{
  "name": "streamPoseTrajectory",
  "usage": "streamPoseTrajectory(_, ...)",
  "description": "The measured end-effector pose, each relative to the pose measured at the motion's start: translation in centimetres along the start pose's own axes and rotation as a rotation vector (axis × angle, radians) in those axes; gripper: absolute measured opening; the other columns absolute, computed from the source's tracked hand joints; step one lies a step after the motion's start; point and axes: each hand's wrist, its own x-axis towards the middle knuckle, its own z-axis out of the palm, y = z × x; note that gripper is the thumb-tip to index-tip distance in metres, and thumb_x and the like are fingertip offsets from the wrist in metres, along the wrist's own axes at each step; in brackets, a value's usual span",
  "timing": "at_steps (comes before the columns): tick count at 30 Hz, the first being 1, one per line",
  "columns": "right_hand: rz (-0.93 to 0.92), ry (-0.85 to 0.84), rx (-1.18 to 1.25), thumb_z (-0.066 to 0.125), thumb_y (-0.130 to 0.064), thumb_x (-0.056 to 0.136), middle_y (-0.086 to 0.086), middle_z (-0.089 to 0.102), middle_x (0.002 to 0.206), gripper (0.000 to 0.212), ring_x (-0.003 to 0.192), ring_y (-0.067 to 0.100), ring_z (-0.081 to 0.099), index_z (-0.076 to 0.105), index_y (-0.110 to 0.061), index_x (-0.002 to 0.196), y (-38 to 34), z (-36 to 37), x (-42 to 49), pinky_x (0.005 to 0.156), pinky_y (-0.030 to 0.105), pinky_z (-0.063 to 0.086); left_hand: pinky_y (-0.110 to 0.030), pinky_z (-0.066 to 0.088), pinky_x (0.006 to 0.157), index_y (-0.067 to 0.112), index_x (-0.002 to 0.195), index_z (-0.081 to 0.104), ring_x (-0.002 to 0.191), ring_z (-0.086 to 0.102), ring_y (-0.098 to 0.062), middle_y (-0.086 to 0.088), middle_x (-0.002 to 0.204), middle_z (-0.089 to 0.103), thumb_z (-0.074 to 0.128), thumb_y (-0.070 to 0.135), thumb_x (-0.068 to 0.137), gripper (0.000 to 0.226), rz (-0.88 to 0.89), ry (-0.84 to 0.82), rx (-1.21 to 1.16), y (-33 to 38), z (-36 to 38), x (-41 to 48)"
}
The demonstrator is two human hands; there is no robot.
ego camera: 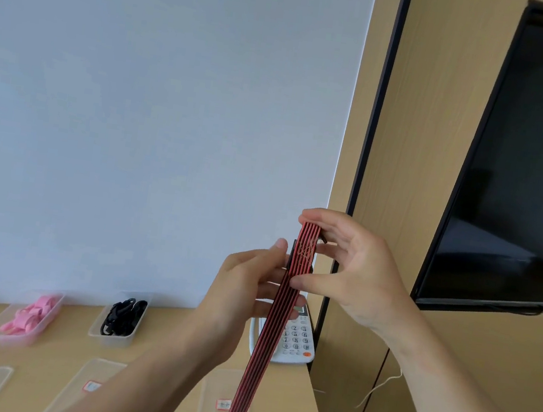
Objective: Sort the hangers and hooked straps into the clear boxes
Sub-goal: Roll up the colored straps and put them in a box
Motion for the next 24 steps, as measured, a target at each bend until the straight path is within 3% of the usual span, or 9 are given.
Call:
streamPoseTrajectory(4,-0.034,0.008,-0.098,0.095,-0.008,0.059,-0.016,0.069,0.121,0.074,0.119,0.013,0.061,0.068,-0.033,0.123,0.3,0.1,-0.4,0.098,0.035,0.053,-0.041,0.065,0.071,0.006,0.095,0.079,0.077,0.075,-0.029,-0.015,0.085,0.075,0.072,0.026,0.092,0.021,0.061,0.000,0.061,-0.2,0.1,-0.5)
streamPoseTrajectory(6,-0.018,-0.010,-0.177,0.098,-0.015,0.058,-0.023,0.066,0.126,0.078,0.121,0.006,0.059,0.067,-0.037,0.126,0.4,-0.1,-0.6,0.096,0.033,0.054,-0.037,0.064,0.068,0.001,0.099,0.077,0.075,0.074,-0.026,-0.016,0.084,0.075,0.069,0.012,0.098,0.014,0.079,0.025,0.057,-0.3,0.2,-0.8)
streamPoseTrajectory(8,0.056,-0.024,-0.128,0.096,-0.028,0.062,-0.019,0.066,0.128,0.075,0.122,0.003,0.059,0.064,-0.036,0.129,0.1,-0.4,-0.7,0.093,0.029,0.054,-0.036,0.064,0.068,-0.001,0.101,0.076,0.074,0.073,-0.025,-0.016,0.085,0.076,0.066,0.008,0.099,0.014,0.088,0.051,0.058,-0.5,0.4,-0.9)
streamPoseTrajectory(10,0.125,-0.004,-0.029,0.085,-0.033,0.077,-0.009,0.072,0.118,0.052,0.116,0.002,0.064,0.067,-0.029,0.125,-0.2,-0.6,-0.5,0.088,0.025,0.054,-0.039,0.066,0.071,-0.002,0.103,0.075,0.073,0.074,-0.024,-0.013,0.086,0.078,0.064,0.004,0.099,0.013,0.102,0.071,0.071,-0.7,0.7,-1.0)
streamPoseTrajectory(12,0.100,0.020,-0.016,0.072,-0.019,0.092,-0.002,0.077,0.101,0.019,0.098,0.009,0.071,0.074,-0.021,0.111,-0.6,-0.5,-0.5,0.080,0.027,0.057,-0.039,0.066,0.074,-0.001,0.105,0.075,0.073,0.075,-0.023,-0.012,0.087,0.079,0.063,0.001,0.100,0.013,0.107,0.086,0.079,-0.9,1.1,-1.1)
streamPoseTrajectory(15,0.036,0.033,0.027,0.068,-0.013,0.095,0.000,0.078,0.094,0.015,0.089,0.017,0.072,0.078,-0.022,0.104,-0.8,-0.3,-1.1,0.078,0.031,0.059,-0.037,0.065,0.073,0.002,0.106,0.075,0.075,0.077,-0.027,-0.017,0.088,0.079,0.067,0.005,0.099,0.012,0.094,0.130,0.069,-1.0,1.3,-1.0)
streamPoseTrajectory(17,0.049,0.023,0.137,0.069,-0.029,0.093,0.004,0.078,0.098,0.019,0.095,0.024,0.072,0.079,-0.020,0.105,-1.0,-0.2,-1.5,0.084,0.036,0.060,-0.036,0.064,0.071,0.006,0.107,0.074,0.076,0.078,-0.030,-0.017,0.085,0.079,0.071,0.014,0.097,0.013,0.076,0.152,0.073,-1.0,1.4,-1.0)
streamPoseTrajectory(20,0.103,-0.032,0.242,0.071,-0.045,0.085,0.002,0.078,0.106,0.031,0.103,0.019,0.073,0.081,-0.021,0.102,-1.2,-0.4,-1.8,0.092,0.034,0.059,-0.036,0.063,0.067,0.012,0.107,0.074,0.077,0.079,-0.031,-0.013,0.082,0.080,0.076,0.024,0.094,0.018,0.063,0.158,0.102,-1.2,1.5,-1.0)
streamPoseTrajectory(24,0.142,-0.144,0.315,0.080,-0.036,0.080,0.008,0.078,0.105,0.031,0.108,0.023,0.072,0.080,-0.021,0.108,-1.2,-1.1,-2.1,0.095,0.037,0.058,-0.034,0.063,0.066,0.008,0.091,0.078,0.076,0.078,-0.028,-0.012,0.082,0.080,0.079,0.037,0.090,0.030,0.020,0.131,0.135,-1.6,1.2,-0.7)
